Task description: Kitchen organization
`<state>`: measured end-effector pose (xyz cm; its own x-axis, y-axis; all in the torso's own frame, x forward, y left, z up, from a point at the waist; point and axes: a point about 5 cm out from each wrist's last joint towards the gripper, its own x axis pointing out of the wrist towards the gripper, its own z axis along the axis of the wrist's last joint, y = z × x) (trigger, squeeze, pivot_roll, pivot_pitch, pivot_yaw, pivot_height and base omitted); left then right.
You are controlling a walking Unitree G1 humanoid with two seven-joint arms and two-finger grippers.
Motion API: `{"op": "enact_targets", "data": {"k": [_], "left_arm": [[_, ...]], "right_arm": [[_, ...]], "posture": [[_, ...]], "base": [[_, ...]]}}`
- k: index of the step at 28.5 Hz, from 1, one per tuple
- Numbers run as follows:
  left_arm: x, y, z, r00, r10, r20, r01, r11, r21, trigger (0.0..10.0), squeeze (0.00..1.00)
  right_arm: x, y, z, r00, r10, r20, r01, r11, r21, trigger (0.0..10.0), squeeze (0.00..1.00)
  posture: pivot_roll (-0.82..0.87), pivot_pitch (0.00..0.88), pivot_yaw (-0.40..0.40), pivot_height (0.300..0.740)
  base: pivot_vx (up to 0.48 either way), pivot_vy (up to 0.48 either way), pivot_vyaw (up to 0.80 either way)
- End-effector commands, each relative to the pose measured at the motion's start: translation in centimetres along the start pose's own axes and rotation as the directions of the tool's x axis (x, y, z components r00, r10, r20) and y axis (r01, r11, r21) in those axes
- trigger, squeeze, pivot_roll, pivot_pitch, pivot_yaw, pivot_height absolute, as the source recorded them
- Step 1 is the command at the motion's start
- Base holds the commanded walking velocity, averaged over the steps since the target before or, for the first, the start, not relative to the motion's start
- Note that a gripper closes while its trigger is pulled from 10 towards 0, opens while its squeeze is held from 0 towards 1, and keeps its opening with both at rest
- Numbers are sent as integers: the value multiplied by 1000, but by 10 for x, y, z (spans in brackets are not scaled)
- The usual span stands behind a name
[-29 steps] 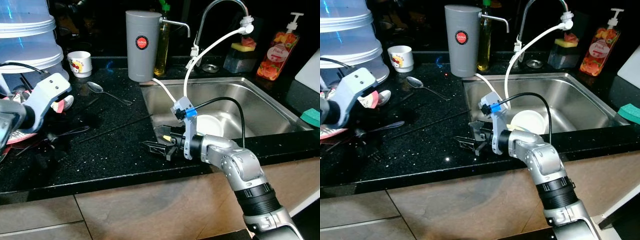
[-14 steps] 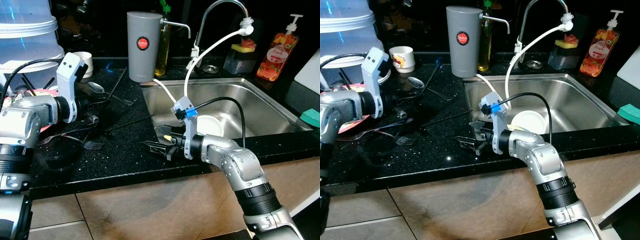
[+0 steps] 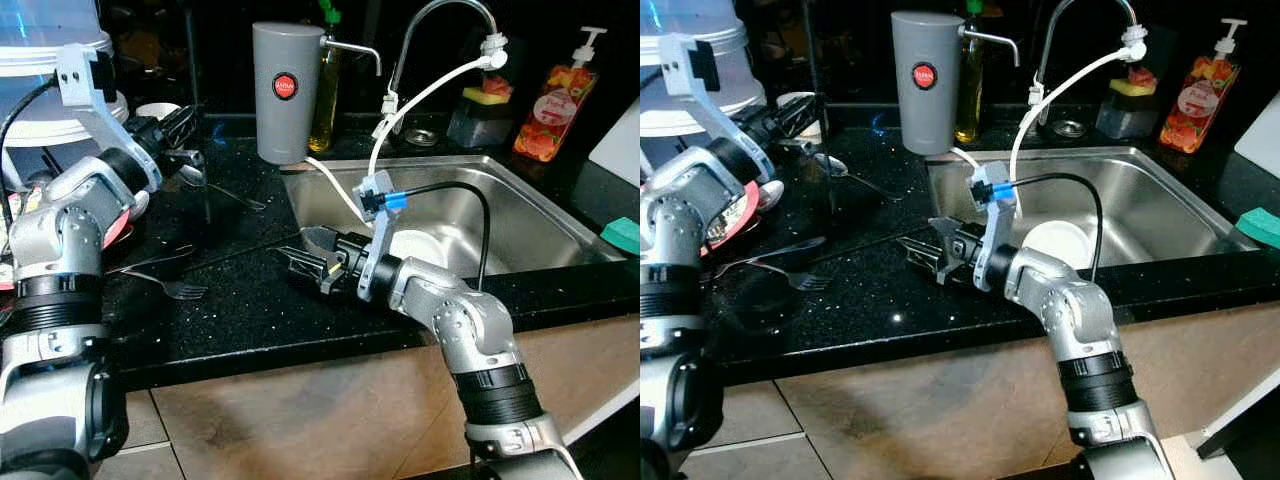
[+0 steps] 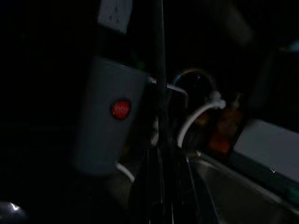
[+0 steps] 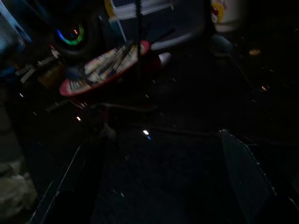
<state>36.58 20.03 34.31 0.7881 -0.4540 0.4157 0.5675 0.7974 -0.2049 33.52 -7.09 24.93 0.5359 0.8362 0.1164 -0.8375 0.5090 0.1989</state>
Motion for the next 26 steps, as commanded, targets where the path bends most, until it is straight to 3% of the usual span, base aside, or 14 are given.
{"op": "enact_targets", "data": {"k": [1,4,10,14,15,16,26], "left_arm": [[1,-11,-13,999,-45,3,45,994,-99,0,0],[2,-15,-18,998,-61,5,61,987,-150,0,0],[4,-21,-28,997,-77,-11,74,982,-175,0,0],[4,-25,-36,996,-84,-28,78,980,-182,0,0],[4,-25,-36,996,-85,-28,78,980,-185,0,0],[4,-27,-36,996,-89,-28,82,978,-191,0,0],[3,-45,-51,988,-141,-65,125,970,-207,0,0]], "right_arm": [[4,9,8,998,34,61,-34,999,0,10000,1000],[7,13,10,995,51,89,-52,999,4,10000,1000],[10,24,16,985,100,138,-101,995,5,10000,1000],[15,30,17,988,105,114,-100,994,-51,10000,1000],[16,30,17,990,96,107,-90,994,-62,10000,945],[17,29,16,991,82,103,-75,994,-73,10000,0],[23,34,13,989,101,104,-95,994,-60,10000,0]], "posture": [[117,70,-40,740],[118,70,-35,740],[118,70,-35,740],[118,69,-36,740],[118,69,-36,740],[118,69,-36,740],[119,61,-43,740]], "base": [[0,0,0],[0,0,0],[0,0,0],[0,0,0],[0,0,0],[0,0,0],[0,0,0]]}}
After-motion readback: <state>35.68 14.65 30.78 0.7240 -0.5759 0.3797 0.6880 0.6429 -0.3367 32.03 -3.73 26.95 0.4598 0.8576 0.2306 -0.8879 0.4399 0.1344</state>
